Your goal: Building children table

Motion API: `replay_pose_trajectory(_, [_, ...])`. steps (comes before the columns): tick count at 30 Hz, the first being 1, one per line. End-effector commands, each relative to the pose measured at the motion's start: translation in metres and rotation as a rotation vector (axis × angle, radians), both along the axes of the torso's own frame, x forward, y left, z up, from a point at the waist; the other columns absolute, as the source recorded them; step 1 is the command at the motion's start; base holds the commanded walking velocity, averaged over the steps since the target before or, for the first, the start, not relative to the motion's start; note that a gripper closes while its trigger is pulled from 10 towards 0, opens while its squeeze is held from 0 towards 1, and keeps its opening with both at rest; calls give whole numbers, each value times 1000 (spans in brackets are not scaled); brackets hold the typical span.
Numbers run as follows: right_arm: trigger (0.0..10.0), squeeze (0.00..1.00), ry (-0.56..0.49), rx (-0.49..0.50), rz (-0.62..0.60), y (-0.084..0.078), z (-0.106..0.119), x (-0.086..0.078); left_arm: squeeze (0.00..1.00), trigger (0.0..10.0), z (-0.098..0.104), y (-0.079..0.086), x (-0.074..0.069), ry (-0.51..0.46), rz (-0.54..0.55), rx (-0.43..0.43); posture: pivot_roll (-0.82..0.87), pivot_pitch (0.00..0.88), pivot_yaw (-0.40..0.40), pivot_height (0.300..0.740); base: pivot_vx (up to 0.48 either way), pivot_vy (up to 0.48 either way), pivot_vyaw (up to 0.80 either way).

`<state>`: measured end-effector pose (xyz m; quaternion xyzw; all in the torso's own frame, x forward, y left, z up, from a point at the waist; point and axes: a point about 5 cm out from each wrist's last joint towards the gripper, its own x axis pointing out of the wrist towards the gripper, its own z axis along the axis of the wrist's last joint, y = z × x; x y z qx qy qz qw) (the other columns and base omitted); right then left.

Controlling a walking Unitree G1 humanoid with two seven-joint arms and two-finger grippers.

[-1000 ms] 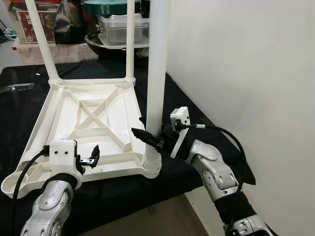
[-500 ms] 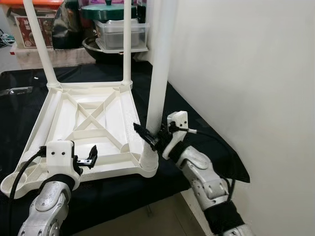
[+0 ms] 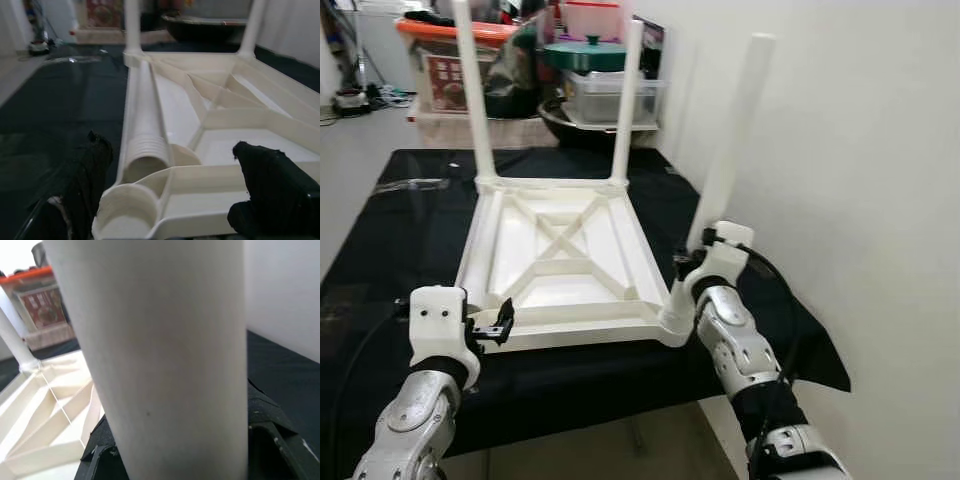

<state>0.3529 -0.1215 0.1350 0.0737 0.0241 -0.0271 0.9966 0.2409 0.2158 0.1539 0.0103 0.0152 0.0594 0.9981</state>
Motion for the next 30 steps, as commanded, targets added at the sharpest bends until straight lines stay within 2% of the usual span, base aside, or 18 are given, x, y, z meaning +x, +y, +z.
replay_pose_trajectory(1, [10000,0,111,-4,-16,-2,-26,-7,0,10000,-4,1,-3,23,9,4,142,0,-88,740,0,0,0])
replay_pose_trajectory(3, [10000,0,100,-8,12,1,-26,-7,0,10000,-4,0,-3,23,8,5,142,0,-87,740,0,0,0])
replay_pose_trajectory(5, [10000,0,18,-17,58,6,-19,-11,0,10000,-4,1,-3,25,8,8,141,0,-87,740,0,0,0])
replay_pose_trajectory(10, [10000,0,-38,-23,78,7,-13,-13,0,10000,-4,2,-4,27,11,11,138,0,-85,740,0,0,0])
replay_pose_trajectory(14, [10000,0,-106,28,98,6,-5,-12,0,10000,-5,2,-3,29,12,11,137,0,-82,740,0,0,0])
replay_pose_trajectory(17, [10000,0,-110,61,141,10,-5,-12,0,10000,-5,1,-2,33,8,11,135,0,-76,740,0,0,0])
replay_pose_trajectory(22, [10000,0,-84,60,186,12,-9,-12,0,10000,-6,1,-2,35,8,12,135,0,-77,740,0,0,0])
replay_pose_trajectory(26, [10000,0,-54,15,493,21,-3,-4,0,10000,-6,1,-1,36,6,10,125,0,-74,740,0,0,0])
replay_pose_trajectory(28, [10000,0,-54,12,518,22,-2,-4,0,10000,-6,0,-1,37,6,10,125,0,-74,740,0,0,0])
replay_pose_trajectory(29, [10000,0,-93,-77,623,18,10,3,0,10000,-6,-1,0,34,3,8,119,0,-86,740,0,0,0])
replay_pose_trajectory(30, [10000,0,-93,-77,623,18,10,3,0,10000,-6,-1,0,34,3,8,119,0,-86,740,0,0,0])
